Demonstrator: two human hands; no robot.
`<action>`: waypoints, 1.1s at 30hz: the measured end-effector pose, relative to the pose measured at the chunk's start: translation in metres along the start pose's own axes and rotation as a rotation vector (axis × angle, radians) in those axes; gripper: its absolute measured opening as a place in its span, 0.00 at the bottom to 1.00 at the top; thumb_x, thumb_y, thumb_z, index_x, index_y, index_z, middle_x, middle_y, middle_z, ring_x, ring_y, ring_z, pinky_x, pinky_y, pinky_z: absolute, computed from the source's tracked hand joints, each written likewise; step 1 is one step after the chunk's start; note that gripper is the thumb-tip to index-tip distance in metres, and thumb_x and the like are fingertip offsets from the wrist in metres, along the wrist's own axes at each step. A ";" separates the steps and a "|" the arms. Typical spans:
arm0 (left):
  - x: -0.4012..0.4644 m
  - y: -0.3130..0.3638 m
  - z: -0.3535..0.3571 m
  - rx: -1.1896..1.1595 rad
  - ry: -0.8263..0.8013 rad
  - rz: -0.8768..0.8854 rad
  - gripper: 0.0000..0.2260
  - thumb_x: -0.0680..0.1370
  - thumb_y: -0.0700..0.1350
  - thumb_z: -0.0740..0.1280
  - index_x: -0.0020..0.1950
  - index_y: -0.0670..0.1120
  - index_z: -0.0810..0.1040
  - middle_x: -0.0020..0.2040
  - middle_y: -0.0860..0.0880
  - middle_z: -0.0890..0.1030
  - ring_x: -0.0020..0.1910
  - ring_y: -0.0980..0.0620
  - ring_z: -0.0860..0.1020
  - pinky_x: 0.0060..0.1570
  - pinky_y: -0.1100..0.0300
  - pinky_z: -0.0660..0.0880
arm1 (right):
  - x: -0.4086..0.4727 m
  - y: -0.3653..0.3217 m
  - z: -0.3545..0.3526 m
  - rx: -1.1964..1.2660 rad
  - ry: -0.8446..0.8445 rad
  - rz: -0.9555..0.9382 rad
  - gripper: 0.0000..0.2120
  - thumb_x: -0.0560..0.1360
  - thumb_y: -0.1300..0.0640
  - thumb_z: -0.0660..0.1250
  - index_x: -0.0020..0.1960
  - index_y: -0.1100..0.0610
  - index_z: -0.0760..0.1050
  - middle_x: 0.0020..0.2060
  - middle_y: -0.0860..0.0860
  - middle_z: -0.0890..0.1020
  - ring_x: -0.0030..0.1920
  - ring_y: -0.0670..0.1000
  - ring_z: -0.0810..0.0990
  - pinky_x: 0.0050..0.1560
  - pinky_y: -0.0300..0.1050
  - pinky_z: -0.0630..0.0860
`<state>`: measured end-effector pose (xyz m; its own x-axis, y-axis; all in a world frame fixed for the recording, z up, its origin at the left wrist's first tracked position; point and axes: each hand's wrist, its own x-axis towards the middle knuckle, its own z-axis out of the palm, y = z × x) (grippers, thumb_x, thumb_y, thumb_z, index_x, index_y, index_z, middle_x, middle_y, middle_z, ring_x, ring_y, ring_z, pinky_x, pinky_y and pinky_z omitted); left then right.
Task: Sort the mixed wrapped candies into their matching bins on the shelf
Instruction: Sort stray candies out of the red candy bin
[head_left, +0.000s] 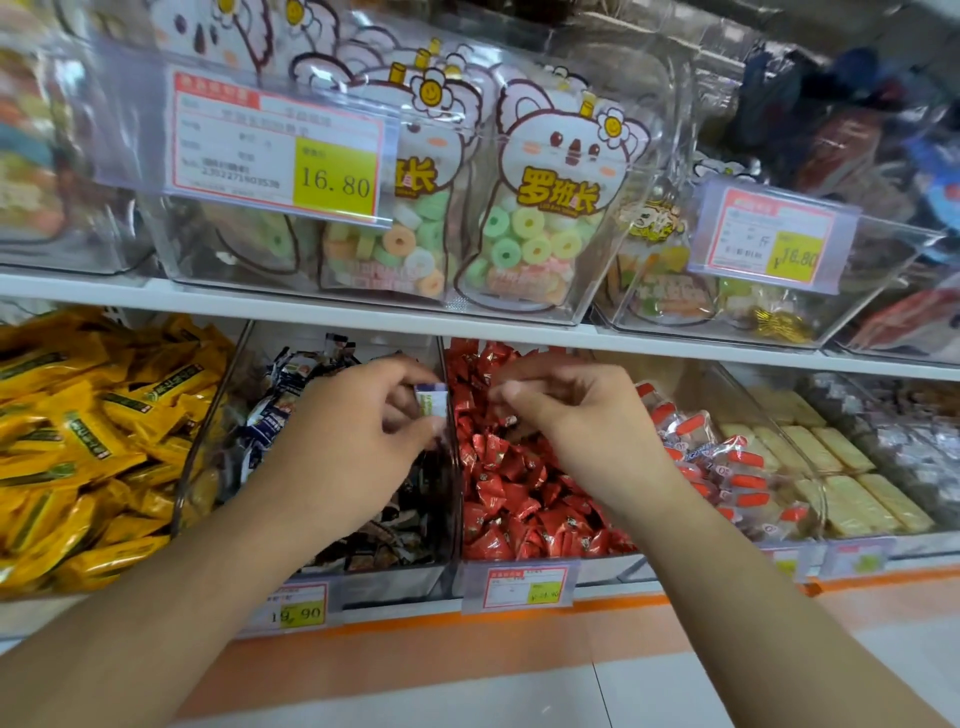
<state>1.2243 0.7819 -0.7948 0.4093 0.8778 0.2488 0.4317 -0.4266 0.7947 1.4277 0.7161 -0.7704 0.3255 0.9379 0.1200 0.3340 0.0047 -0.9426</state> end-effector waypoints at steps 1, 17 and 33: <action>0.000 -0.003 -0.004 0.097 0.017 -0.001 0.13 0.79 0.49 0.74 0.63 0.57 0.79 0.44 0.58 0.82 0.43 0.61 0.83 0.45 0.62 0.80 | 0.002 0.006 -0.007 -0.082 0.062 0.007 0.05 0.79 0.62 0.71 0.51 0.55 0.86 0.42 0.52 0.88 0.47 0.53 0.87 0.53 0.51 0.83; 0.001 -0.007 0.037 0.262 -0.296 0.091 0.29 0.80 0.64 0.61 0.80 0.59 0.59 0.77 0.67 0.49 0.73 0.62 0.63 0.70 0.63 0.64 | 0.044 0.071 -0.011 -0.860 0.042 -0.075 0.14 0.76 0.47 0.75 0.60 0.50 0.83 0.53 0.48 0.86 0.53 0.50 0.83 0.50 0.35 0.72; 0.000 -0.012 0.034 0.245 -0.316 0.099 0.29 0.81 0.64 0.61 0.80 0.58 0.60 0.78 0.69 0.47 0.74 0.63 0.61 0.67 0.65 0.64 | 0.056 0.080 -0.006 -0.862 -0.013 0.066 0.10 0.71 0.54 0.78 0.52 0.50 0.83 0.43 0.44 0.83 0.47 0.49 0.82 0.50 0.41 0.79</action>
<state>1.2462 0.7797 -0.8227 0.6683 0.7364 0.1048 0.5413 -0.5781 0.6106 1.4775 0.7668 -0.8373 0.3597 0.9308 0.0651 0.8708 -0.3098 -0.3818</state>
